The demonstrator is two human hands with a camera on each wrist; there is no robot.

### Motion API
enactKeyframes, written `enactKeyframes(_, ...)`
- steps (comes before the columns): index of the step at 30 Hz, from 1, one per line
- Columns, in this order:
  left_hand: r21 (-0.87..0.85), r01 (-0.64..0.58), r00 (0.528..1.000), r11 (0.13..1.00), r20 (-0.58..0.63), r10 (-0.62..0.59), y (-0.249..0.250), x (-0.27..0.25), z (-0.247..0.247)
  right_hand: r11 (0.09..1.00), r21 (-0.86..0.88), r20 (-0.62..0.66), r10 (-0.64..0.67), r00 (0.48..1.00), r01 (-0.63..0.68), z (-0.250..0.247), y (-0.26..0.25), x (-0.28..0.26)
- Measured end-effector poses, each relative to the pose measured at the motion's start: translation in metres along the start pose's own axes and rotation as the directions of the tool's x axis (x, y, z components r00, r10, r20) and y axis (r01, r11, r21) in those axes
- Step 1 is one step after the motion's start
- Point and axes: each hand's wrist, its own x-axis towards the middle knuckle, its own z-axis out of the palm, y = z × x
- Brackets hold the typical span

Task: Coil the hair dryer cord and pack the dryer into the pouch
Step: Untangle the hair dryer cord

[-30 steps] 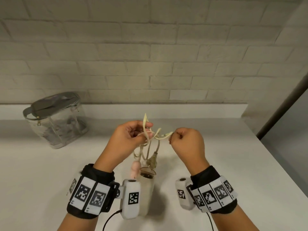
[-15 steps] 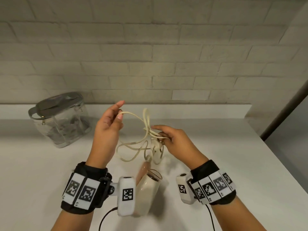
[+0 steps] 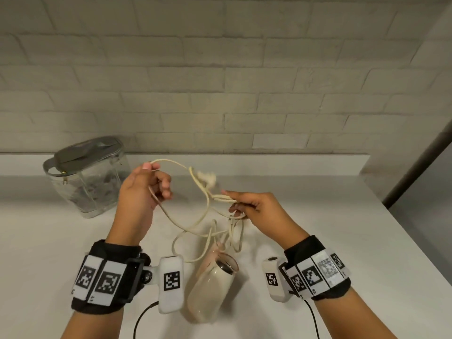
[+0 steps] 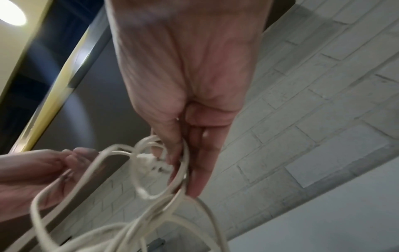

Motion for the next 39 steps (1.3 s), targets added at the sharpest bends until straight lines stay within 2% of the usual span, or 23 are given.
enactKeyframes(2, -0.160, -0.025, 0.997, 0.987, -0.074, 0.013, 0.001, 0.001, -0.004, 0.996, 0.050, -0.064, 0.073, 0.995, -0.070, -0.004, 0.003, 0.000)
enactKeyframes(4, -0.218, -0.054, 0.995, 0.975, -0.090, 0.035, 0.002, 0.001, -0.008, 0.974, 0.178, -0.112, 0.163, 0.980, -0.141, -0.009, 0.004, 0.001)
enactKeyframes(7, -0.179, -0.036, 0.999, 0.983, -0.012, 0.035, 0.003, 0.000, -0.016, 0.922, 0.330, -0.149, 0.262, 0.953, -0.202, -0.017, 0.005, 0.003)
enactKeyframes(9, -0.166, -0.007, 0.998, 0.986, 0.057, 0.016, 0.000, -0.002, -0.019, 0.913, 0.340, -0.167, 0.296, 0.941, -0.227, -0.017, 0.004, 0.003)
enactKeyframes(12, -0.183, 0.027, 0.996, 0.983, 0.083, -0.012, -0.005, -0.003, -0.019, 0.914, 0.326, -0.199, 0.317, 0.927, -0.242, -0.013, 0.004, 0.004)
enactKeyframes(16, -0.047, -0.061, 0.997, 0.997, 0.048, 0.063, -0.012, -0.004, -0.021, 0.900, 0.368, -0.201, 0.323, 0.925, -0.234, -0.011, 0.001, 0.005)
enactKeyframes(21, 0.038, -0.127, 0.992, 0.991, -0.016, 0.128, -0.028, -0.004, -0.023, 0.832, 0.515, -0.189, 0.344, 0.920, -0.206, -0.015, -0.009, 0.011)
enactKeyframes(25, 0.126, -0.108, 0.991, 0.986, -0.065, 0.117, -0.053, -0.008, -0.013, 0.713, 0.684, -0.161, 0.355, 0.921, -0.155, -0.022, -0.019, 0.016)
enactKeyframes(27, 0.126, -0.067, 0.990, 0.990, -0.114, 0.081, -0.064, -0.008, -0.012, 0.634, 0.759, -0.081, 0.320, 0.944, -0.150, -0.028, -0.020, 0.017)
enactKeyframes(28, 0.114, -0.035, 0.989, 0.993, -0.137, 0.051, -0.069, -0.007, -0.012, 0.628, 0.763, -0.044, 0.289, 0.956, -0.155, -0.030, -0.019, 0.017)
enactKeyframes(32, 0.056, 0.123, 0.976, 0.991, -0.189, -0.111, -0.086, -0.006, -0.006, 0.811, 0.573, 0.067, 0.097, 0.993, -0.118, -0.031, -0.017, 0.011)
enactKeyframes(36, 0.044, 0.364, 0.928, 0.930, -0.097, -0.359, -0.100, -0.005, 0.001, 0.856, 0.514, 0.073, 0.014, 0.997, -0.050, -0.023, -0.024, 0.014)
enactKeyframes(39, 0.051, 0.450, 0.892, 0.891, 0.025, -0.452, -0.108, -0.008, 0.007, 0.880, 0.475, 0.002, -0.018, 1.000, 0.015, -0.020, -0.034, 0.022)
